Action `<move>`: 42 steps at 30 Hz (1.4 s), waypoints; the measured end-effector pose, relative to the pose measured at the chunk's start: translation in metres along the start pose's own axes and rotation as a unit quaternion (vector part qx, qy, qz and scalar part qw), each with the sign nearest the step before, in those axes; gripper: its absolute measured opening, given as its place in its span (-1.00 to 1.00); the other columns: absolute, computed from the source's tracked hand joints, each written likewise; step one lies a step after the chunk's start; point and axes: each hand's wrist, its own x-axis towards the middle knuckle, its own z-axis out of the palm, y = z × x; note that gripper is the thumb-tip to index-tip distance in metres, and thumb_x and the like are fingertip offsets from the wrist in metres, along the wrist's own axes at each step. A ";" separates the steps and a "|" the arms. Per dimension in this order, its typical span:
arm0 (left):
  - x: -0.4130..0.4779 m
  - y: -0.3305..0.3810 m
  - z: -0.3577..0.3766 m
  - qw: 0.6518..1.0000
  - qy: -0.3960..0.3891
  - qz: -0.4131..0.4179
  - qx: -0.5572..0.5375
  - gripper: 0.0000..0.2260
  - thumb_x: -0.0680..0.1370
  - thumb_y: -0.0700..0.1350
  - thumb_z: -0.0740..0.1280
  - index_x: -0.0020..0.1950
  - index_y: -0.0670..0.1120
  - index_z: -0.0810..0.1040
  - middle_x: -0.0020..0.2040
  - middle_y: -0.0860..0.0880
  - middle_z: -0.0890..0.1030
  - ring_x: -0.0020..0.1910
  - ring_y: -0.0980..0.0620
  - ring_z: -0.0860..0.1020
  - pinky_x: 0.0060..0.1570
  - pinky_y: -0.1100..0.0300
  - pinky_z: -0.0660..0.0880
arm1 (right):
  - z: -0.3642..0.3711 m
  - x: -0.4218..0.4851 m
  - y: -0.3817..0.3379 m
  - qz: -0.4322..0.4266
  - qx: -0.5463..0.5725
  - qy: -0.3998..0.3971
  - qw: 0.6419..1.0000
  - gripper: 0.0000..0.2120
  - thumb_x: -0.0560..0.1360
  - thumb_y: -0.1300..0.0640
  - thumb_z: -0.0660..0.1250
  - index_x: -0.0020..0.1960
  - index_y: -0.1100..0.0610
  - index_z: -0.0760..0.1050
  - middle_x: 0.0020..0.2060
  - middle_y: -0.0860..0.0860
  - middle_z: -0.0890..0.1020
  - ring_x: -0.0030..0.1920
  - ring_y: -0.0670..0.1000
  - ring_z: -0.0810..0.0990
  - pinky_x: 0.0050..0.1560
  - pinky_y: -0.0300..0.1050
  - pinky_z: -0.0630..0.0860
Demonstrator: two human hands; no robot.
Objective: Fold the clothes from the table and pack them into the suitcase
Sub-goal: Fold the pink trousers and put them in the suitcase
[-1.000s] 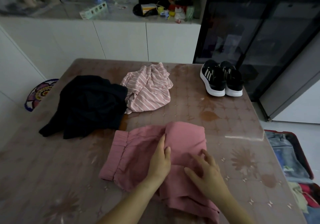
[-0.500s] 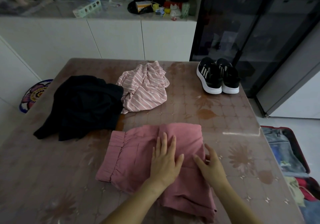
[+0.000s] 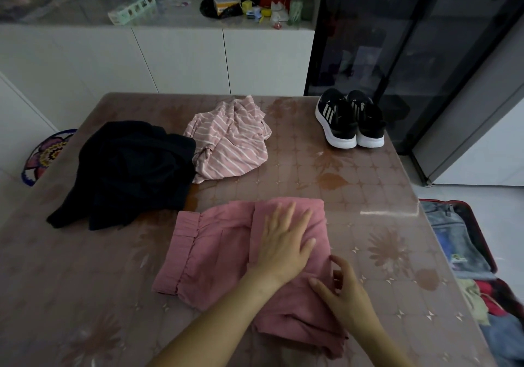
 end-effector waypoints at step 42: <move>0.006 -0.030 0.031 0.989 0.018 -0.148 -0.001 -0.17 0.39 0.37 -0.18 0.56 -0.06 -0.15 0.52 -0.31 -0.20 0.50 -0.32 -0.19 0.48 -0.18 -0.11 | -0.010 0.022 -0.006 0.138 0.101 0.008 0.985 -0.56 0.48 0.01 0.38 0.30 0.16 0.42 0.06 0.10 0.61 0.02 0.12 0.62 0.07 0.06 0.57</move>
